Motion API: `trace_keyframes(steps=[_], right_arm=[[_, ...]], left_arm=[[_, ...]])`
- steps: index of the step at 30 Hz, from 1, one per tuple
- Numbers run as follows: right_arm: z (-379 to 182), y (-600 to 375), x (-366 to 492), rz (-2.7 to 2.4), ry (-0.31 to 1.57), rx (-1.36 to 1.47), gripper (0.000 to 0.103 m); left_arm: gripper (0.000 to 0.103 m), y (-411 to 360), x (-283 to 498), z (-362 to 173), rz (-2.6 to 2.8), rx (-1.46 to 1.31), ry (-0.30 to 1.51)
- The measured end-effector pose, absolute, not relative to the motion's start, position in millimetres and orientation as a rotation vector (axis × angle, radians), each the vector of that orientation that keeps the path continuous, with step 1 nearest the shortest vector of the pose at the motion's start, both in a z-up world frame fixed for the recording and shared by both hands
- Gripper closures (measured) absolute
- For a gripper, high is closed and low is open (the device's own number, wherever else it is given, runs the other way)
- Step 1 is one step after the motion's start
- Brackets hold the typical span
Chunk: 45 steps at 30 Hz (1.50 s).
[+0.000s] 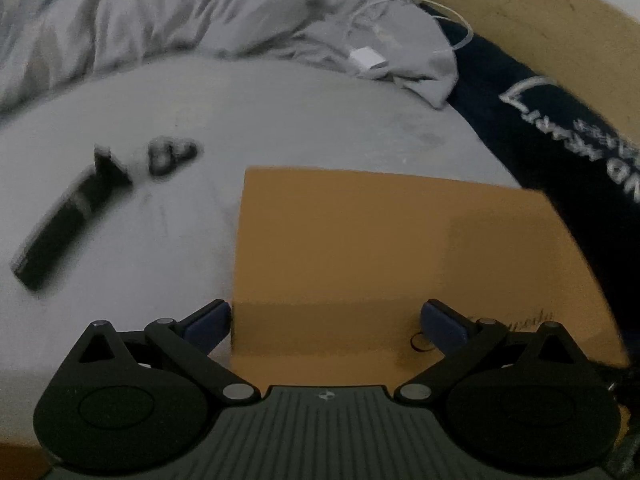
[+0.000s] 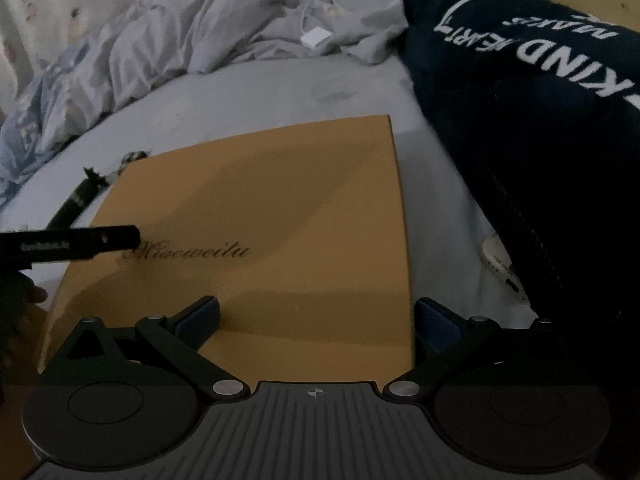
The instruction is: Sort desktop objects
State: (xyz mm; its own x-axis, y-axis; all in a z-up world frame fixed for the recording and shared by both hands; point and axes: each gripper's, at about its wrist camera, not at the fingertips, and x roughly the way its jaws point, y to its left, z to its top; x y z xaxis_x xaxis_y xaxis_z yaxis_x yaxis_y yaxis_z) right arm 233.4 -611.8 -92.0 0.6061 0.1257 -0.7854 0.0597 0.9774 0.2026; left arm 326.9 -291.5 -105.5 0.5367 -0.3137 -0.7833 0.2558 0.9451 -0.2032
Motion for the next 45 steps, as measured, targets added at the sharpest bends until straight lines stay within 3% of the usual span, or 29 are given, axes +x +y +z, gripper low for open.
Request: trace_keyframes(steps=[19, 45], right_arm=[[-73.7, -601.1, 218.4, -0.031, 0.982, 0.203, 0.000], [71.6, -557.0, 121.1, -0.097, 0.782, 0.137, 0.000]], left_arm=[[0.000, -287.7, 308.7, -99.5, -0.303, -0.128, 0.997], [0.000, -262.0, 220.9, 21.8, -0.342, -0.197, 0.845]])
